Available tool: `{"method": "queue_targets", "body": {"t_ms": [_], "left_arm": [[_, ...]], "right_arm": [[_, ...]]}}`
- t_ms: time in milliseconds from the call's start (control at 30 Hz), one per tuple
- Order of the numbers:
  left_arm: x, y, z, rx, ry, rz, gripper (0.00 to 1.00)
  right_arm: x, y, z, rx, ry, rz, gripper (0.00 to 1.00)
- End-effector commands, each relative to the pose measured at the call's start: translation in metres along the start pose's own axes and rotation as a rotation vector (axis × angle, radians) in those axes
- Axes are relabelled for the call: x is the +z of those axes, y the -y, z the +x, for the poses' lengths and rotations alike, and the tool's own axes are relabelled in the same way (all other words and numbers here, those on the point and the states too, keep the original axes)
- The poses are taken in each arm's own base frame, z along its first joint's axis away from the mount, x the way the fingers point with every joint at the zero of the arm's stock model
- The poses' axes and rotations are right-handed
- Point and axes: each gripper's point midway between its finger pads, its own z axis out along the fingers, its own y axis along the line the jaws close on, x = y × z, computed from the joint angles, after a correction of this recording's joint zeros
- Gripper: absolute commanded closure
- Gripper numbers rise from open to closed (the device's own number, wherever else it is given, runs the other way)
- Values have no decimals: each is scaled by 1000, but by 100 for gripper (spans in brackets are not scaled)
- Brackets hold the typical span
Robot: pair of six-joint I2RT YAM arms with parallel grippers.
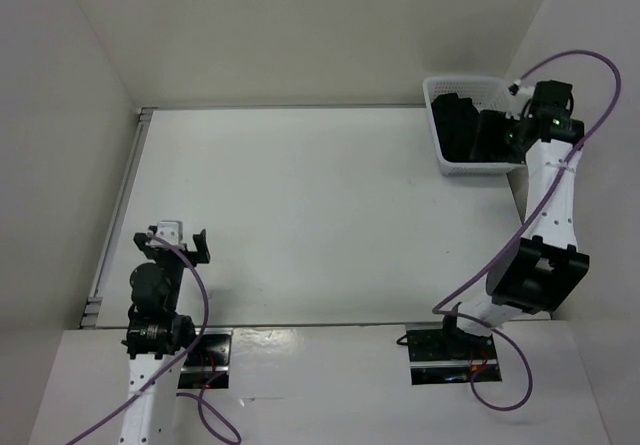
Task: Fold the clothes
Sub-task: Grab the tank top from the pile
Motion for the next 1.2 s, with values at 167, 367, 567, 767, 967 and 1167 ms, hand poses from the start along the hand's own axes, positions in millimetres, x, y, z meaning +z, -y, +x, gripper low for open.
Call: {"method": "queue_targets", "body": {"t_ms": [167, 367, 567, 767, 967, 1167], "left_arm": [[-36, -41, -223, -15, 393, -178, 0], [19, -77, -281, -37, 144, -351, 0], [83, -68, -218, 109, -442, -245, 0], [124, -74, -181, 106, -649, -209, 0], [142, -79, -156, 31, -652, -200, 0], [126, -78, -109, 10, -765, -163, 0]], "right_arm": [[45, -56, -42, -294, 14, -13, 0], [82, -49, -75, -329, 121, 42, 0], [142, -44, -76, -306, 58, -21, 0], [172, -40, -92, -292, 71, -28, 19], [197, -24, -113, -220, 88, -34, 43], [207, -23, -127, -209, 95, -45, 43]]}}
